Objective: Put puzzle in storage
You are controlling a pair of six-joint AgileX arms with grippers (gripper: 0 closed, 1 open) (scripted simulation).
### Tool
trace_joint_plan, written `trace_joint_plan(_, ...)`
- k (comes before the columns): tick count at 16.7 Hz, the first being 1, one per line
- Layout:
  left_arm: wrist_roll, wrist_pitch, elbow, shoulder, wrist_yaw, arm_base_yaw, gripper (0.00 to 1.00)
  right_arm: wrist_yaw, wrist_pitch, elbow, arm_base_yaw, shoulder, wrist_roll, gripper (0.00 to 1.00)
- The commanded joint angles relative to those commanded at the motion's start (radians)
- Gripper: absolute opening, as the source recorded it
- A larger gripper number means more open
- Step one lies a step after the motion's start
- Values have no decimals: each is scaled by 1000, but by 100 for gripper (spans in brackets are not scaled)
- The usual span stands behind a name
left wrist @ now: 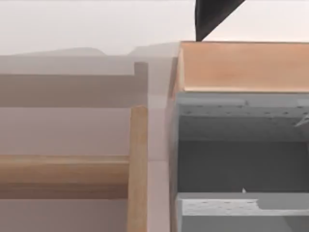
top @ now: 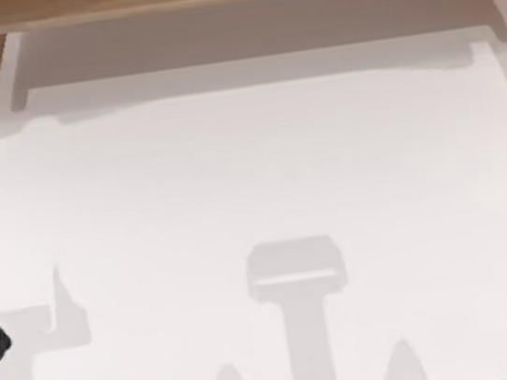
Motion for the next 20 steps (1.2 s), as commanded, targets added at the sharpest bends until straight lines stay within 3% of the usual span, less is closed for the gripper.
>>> trace_joint_plan(4,0,0,0,0,0,0,100,16,20,29,12,30,0,100)
trace_joint_plan(9,0,0,0,0,0,0,100,132,156,242,106,290,2,100)
trace_joint_plan(20,0,0,0,0,0,0,100,517,581,987,463,1568,14,100)
